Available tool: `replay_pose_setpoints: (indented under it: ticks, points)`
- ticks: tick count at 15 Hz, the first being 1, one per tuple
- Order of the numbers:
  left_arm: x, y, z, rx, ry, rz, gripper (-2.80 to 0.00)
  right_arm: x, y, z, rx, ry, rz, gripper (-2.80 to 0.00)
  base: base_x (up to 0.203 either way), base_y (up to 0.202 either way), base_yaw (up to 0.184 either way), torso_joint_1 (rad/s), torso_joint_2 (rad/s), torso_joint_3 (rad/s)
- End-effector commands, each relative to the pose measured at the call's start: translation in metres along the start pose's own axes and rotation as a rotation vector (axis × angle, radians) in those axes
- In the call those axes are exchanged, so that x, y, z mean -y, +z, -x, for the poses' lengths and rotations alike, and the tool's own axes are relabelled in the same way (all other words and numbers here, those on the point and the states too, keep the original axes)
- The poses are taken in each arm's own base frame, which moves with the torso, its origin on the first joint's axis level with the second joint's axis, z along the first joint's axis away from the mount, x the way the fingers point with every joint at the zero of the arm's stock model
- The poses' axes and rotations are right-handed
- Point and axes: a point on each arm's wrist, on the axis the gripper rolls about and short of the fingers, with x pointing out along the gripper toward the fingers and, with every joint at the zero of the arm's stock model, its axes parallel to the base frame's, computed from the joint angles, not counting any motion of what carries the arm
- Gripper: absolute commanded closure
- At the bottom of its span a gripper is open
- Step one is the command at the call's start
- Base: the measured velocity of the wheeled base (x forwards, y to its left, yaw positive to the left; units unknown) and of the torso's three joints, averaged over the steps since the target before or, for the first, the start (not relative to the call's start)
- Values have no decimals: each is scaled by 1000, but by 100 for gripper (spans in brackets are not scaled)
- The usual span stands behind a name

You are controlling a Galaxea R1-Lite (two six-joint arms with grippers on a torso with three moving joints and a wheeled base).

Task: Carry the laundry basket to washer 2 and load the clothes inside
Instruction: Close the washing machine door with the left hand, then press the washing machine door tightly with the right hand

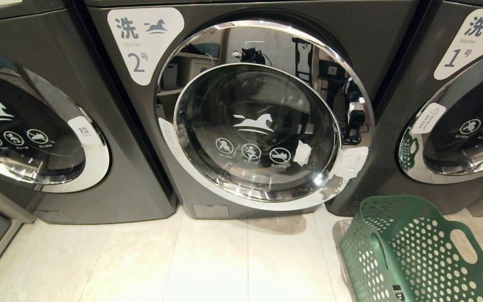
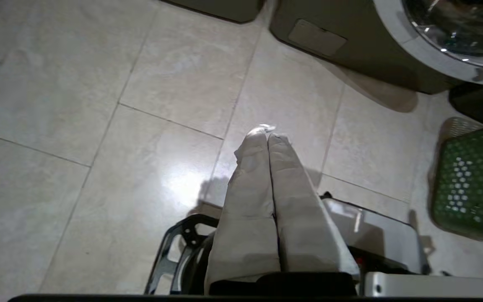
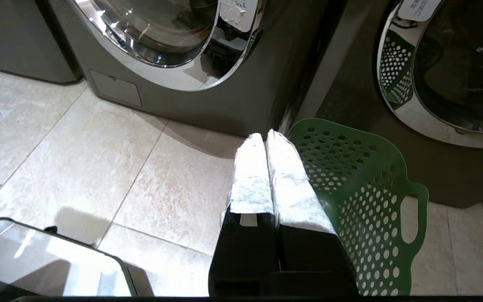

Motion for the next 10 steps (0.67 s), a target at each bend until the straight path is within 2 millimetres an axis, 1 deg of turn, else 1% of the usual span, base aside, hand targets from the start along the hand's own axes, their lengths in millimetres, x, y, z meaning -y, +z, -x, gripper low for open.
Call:
replay_pose_setpoints:
  ticks: [1, 2, 3, 6, 7, 8, 9, 10]
  points:
    - [-17, -68, 0, 134, 95, -79, 0, 14, 23, -43, -148, 40, -29, 0, 0, 0, 0, 0, 0, 0]
    - [-18, -78, -13, 136, 152, -114, 0, 18, 27, -60, -181, 63, -31, 0, 0, 0, 0, 0, 0, 0]
    - [-16, -81, -27, 156, 176, -135, 0, 21, 26, -76, -216, 99, -36, 0, 0, 0, 0, 0, 0, 0]
    - [-8, -84, -68, 300, 104, -215, 0, 25, 14, -122, -344, 239, -75, 0, 0, 0, 0, 0, 0, 0]
    - [-7, -92, -83, 327, 62, -278, 0, 25, 9, -141, -363, 275, -81, 0, 0, 0, 0, 0, 0, 0]
    - [-5, -96, -95, 383, 15, -351, 0, 25, 6, -159, -361, 300, -79, 0, 0, 0, 0, 0, 0, 0]
    - [-3, -97, -100, 454, -33, -408, 0, 23, 4, -180, -332, 331, -70, 0, 0, 0, 0, 0, 0, 0]
    - [-2, -97, -101, 486, -67, -456, 0, 15, 3, -199, -289, 386, -62, 0, 0, 0, 0, 0, 0, 0]
